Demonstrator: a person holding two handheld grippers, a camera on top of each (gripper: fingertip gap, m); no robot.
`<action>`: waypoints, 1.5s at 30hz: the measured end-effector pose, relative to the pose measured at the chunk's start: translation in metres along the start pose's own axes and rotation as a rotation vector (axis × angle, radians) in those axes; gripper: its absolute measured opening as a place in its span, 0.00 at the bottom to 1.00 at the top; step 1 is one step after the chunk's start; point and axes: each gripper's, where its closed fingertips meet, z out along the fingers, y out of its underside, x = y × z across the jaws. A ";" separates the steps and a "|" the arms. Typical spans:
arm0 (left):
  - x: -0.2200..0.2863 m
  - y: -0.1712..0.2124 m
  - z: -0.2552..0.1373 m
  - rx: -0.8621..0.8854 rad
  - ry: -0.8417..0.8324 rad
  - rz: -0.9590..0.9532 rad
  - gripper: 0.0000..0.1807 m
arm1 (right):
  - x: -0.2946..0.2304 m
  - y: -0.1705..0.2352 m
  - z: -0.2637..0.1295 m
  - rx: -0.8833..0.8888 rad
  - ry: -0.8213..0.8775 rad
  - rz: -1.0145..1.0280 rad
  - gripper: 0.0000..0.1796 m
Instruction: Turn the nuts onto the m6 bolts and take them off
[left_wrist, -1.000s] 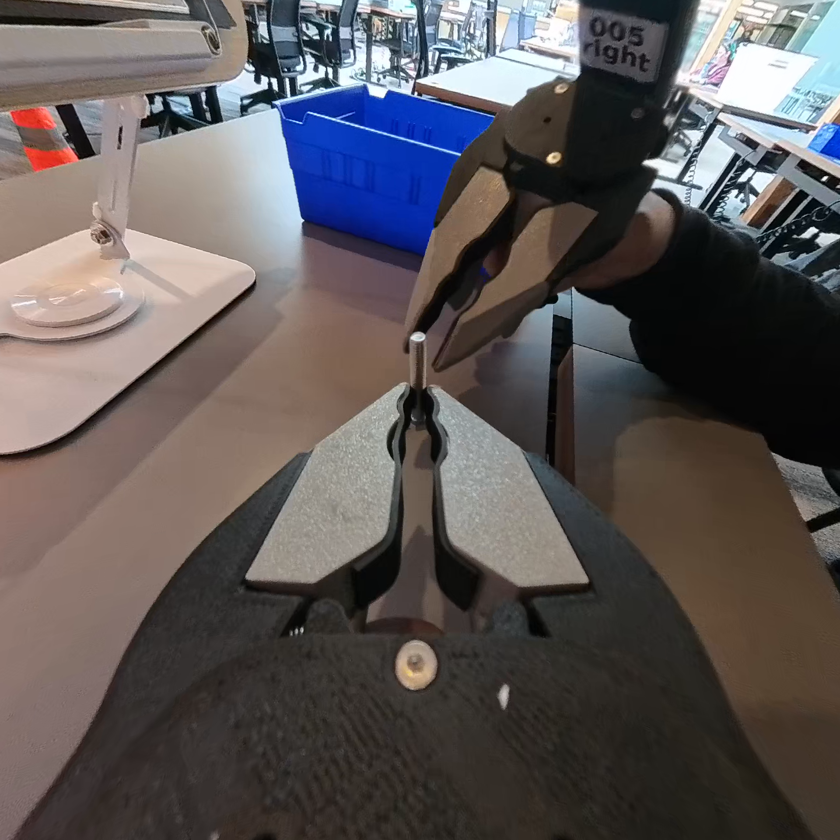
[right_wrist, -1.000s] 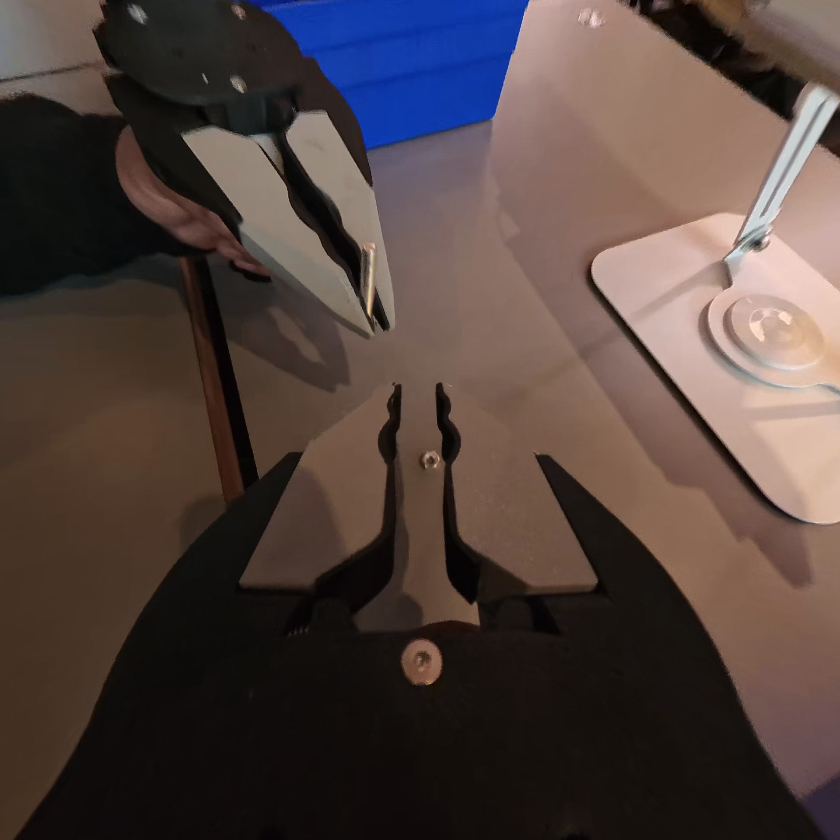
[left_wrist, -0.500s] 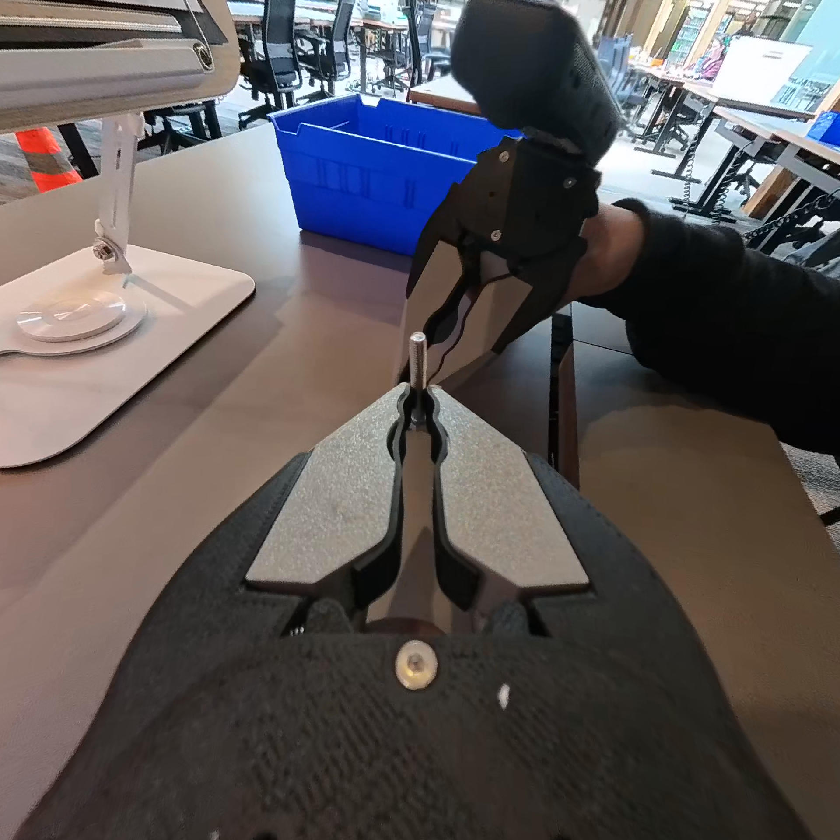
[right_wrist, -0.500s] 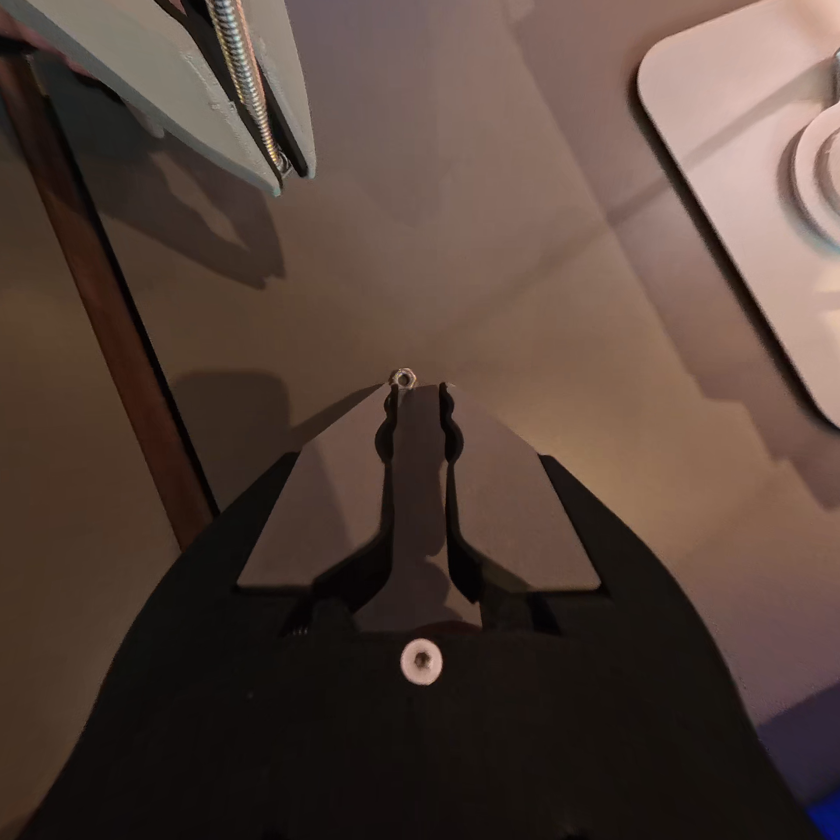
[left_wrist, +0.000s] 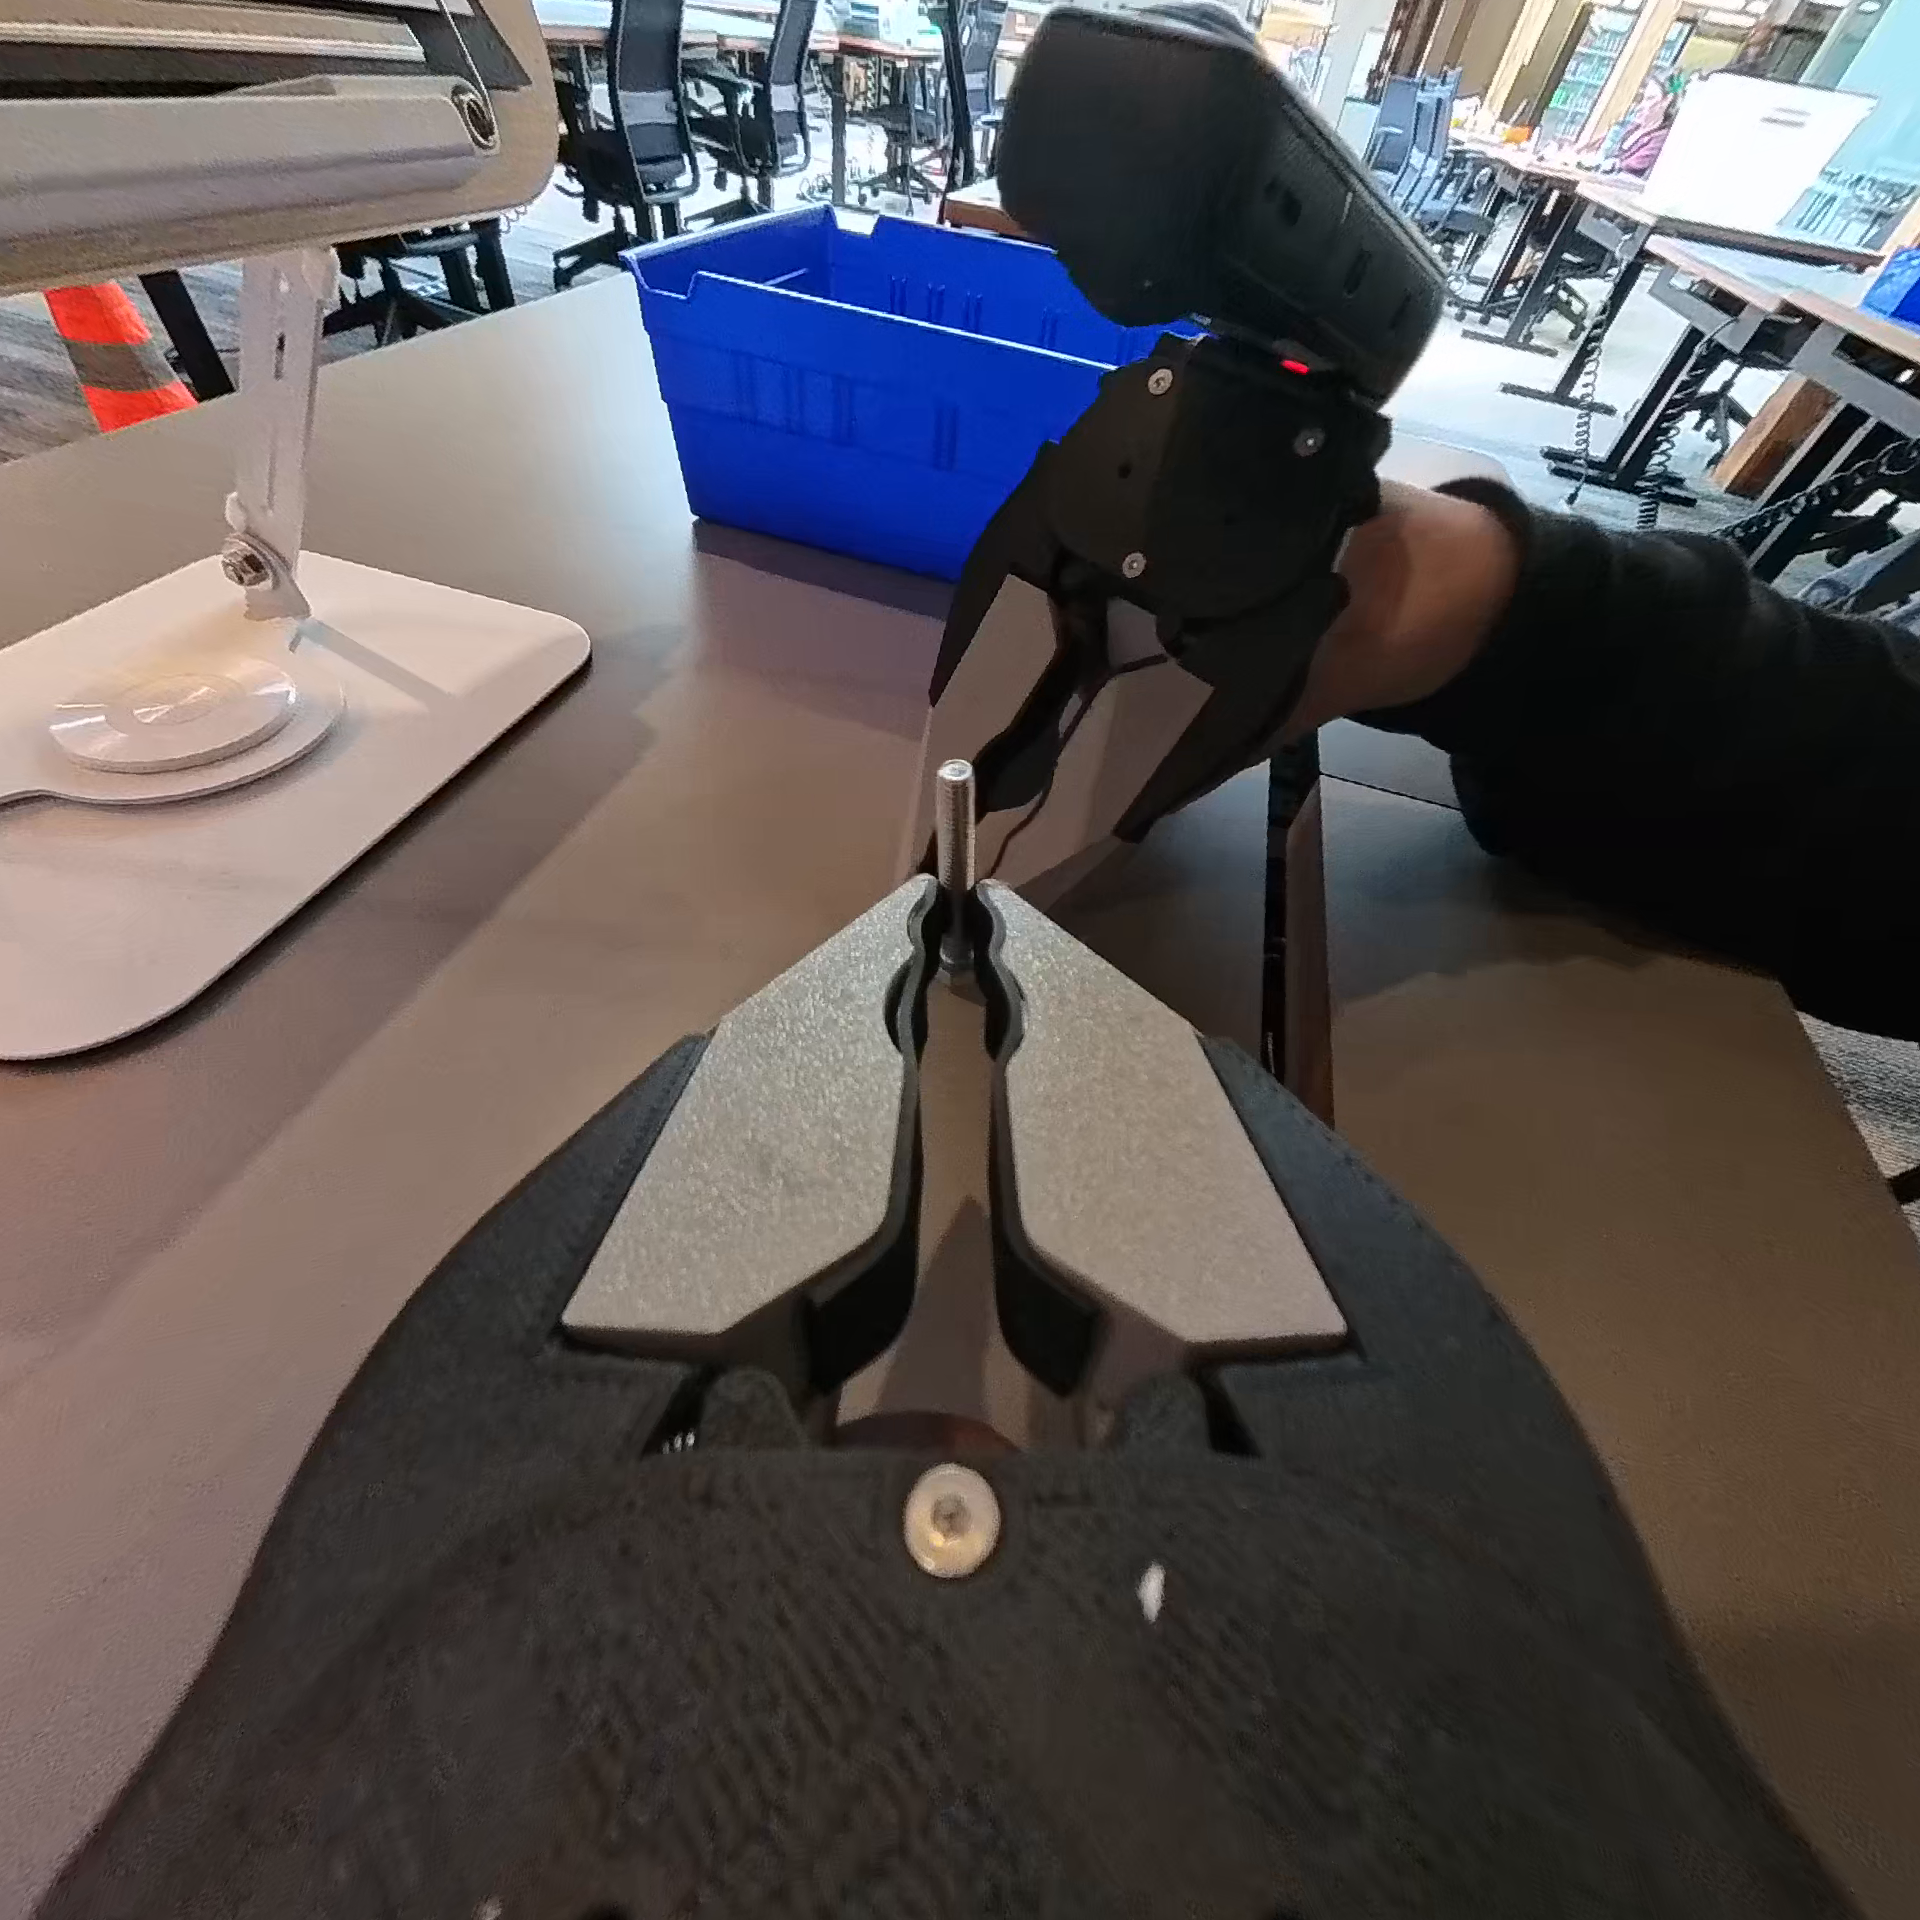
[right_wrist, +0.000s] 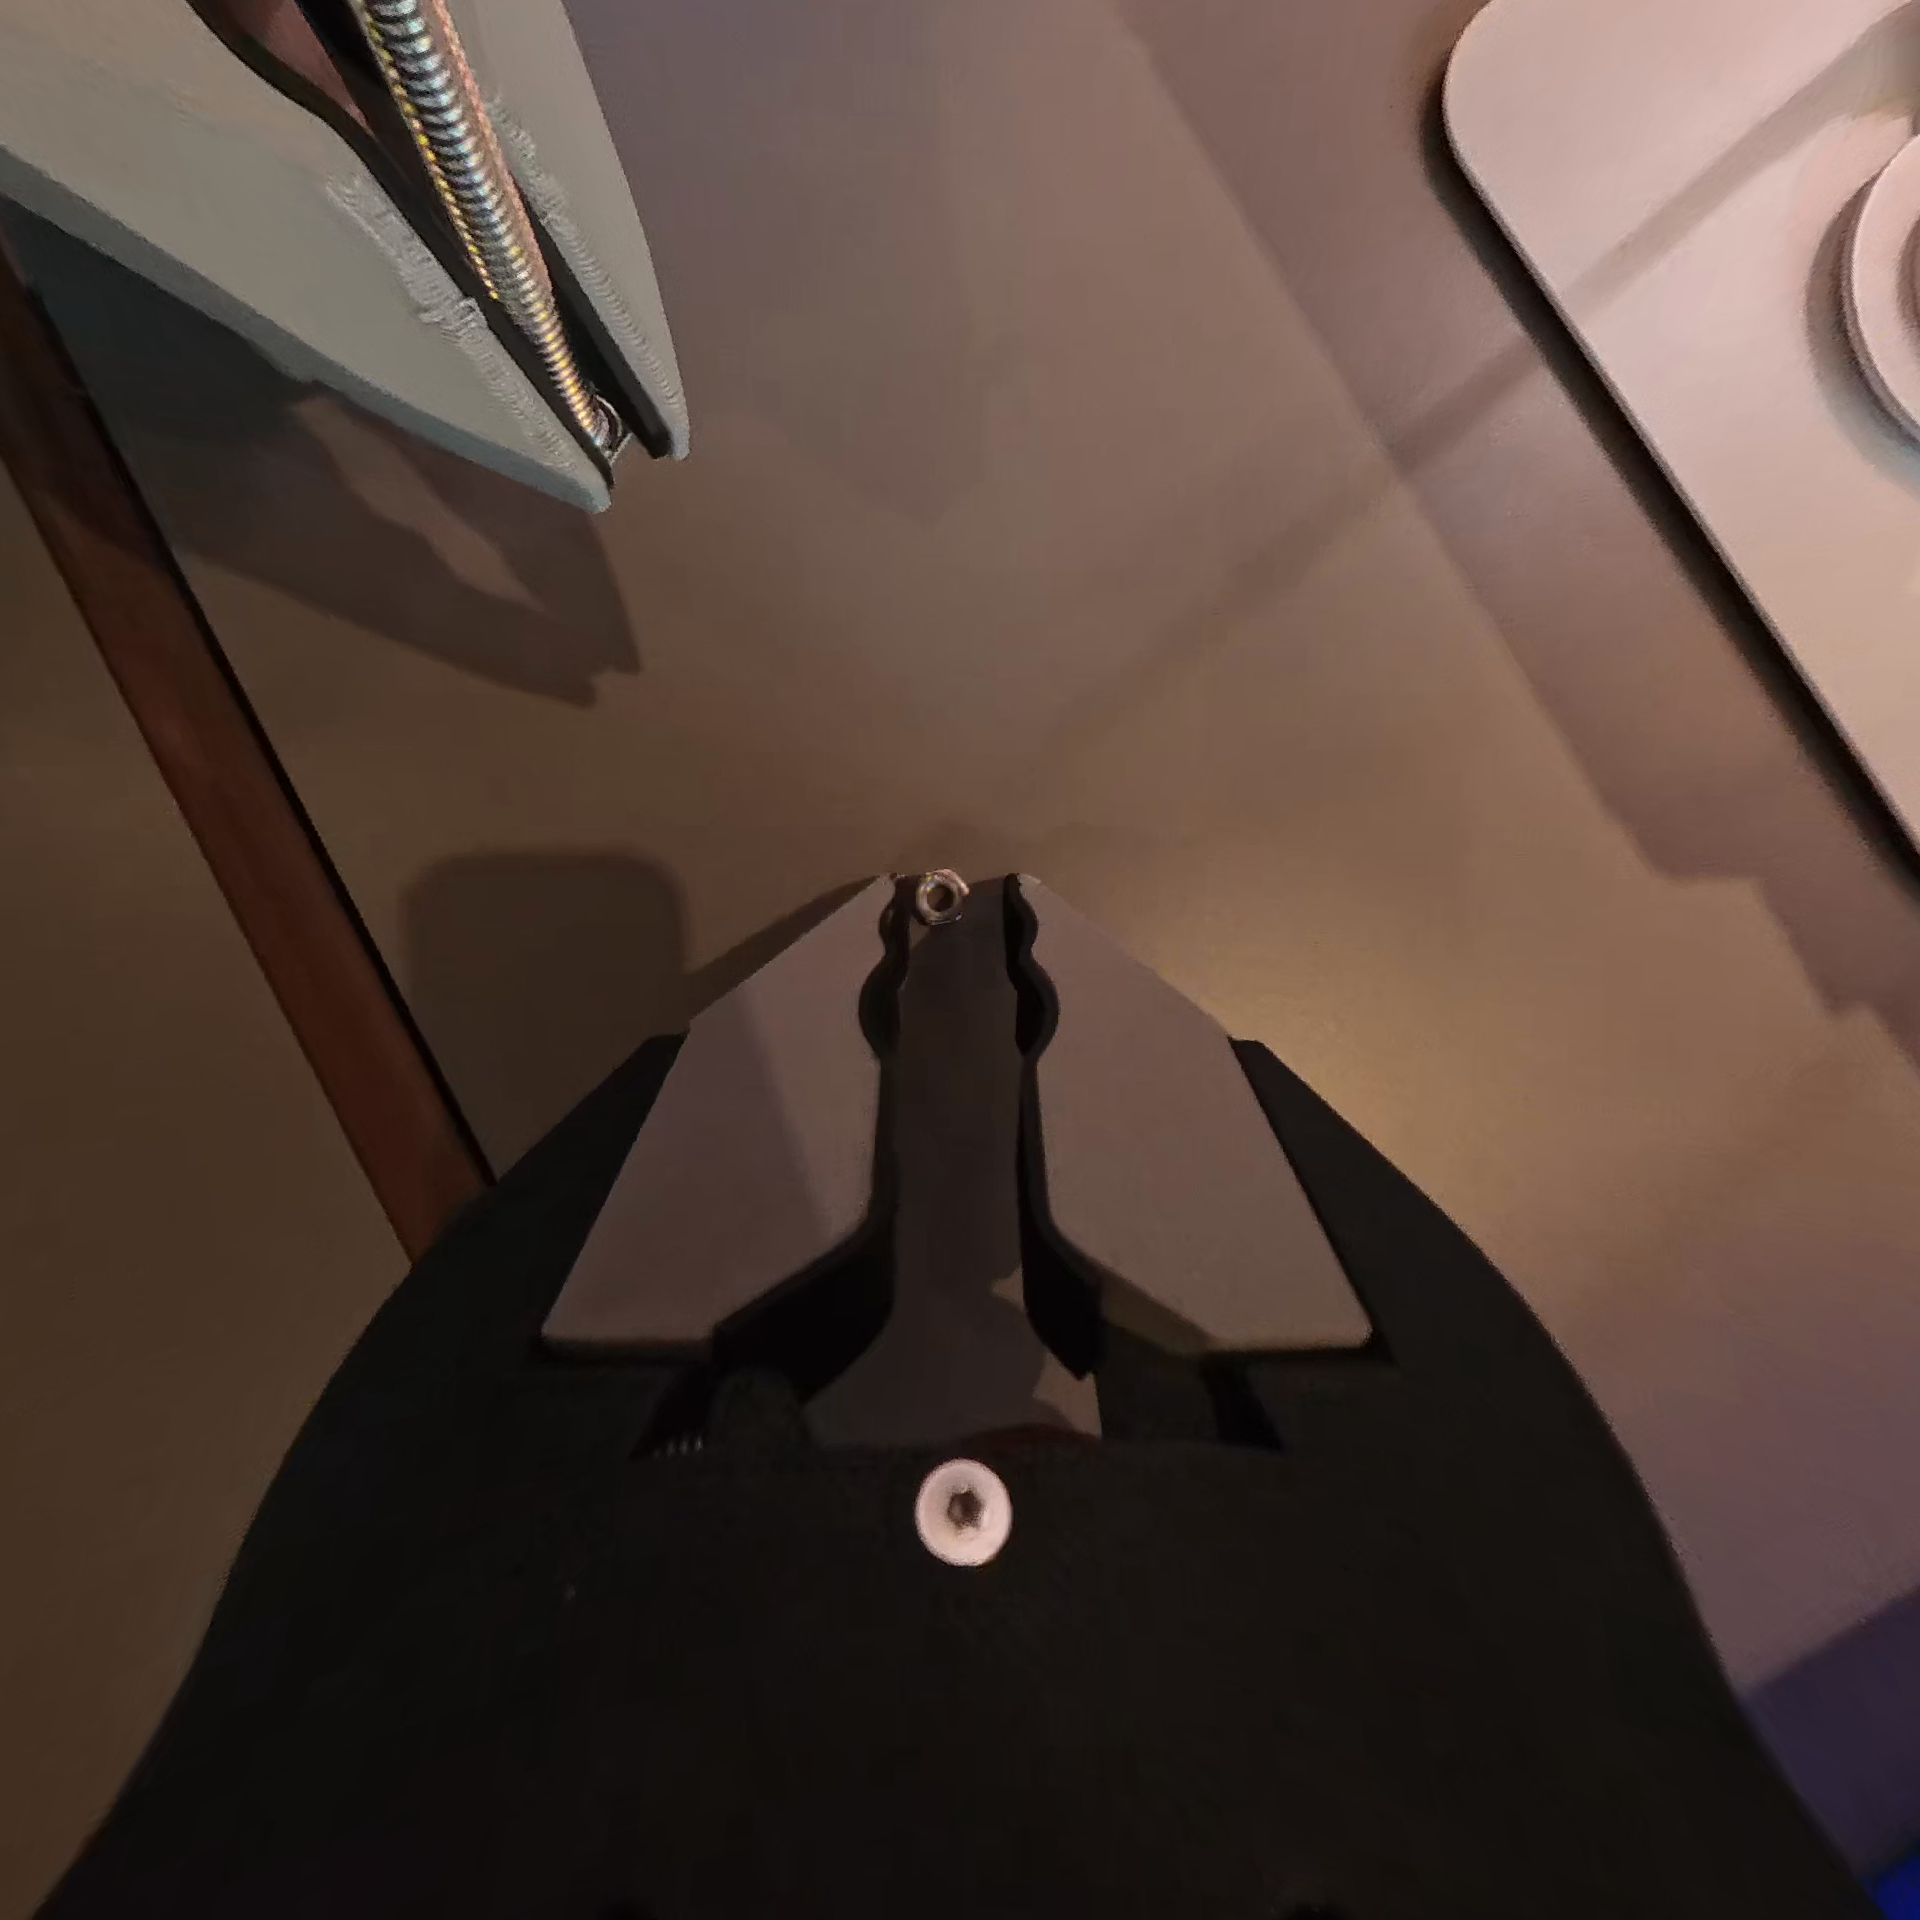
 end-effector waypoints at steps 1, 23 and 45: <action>0.000 0.000 0.000 0.002 -0.001 0.000 0.01 | 0.001 0.001 0.000 -0.004 0.011 -0.007 0.05; 0.007 0.006 0.007 -0.038 0.003 0.072 0.01 | -0.027 -0.063 -0.073 0.271 -0.121 -0.137 0.04; 0.017 0.002 0.011 -0.031 -0.006 0.132 0.01 | -0.044 -0.083 -0.073 0.165 -0.097 -0.240 0.04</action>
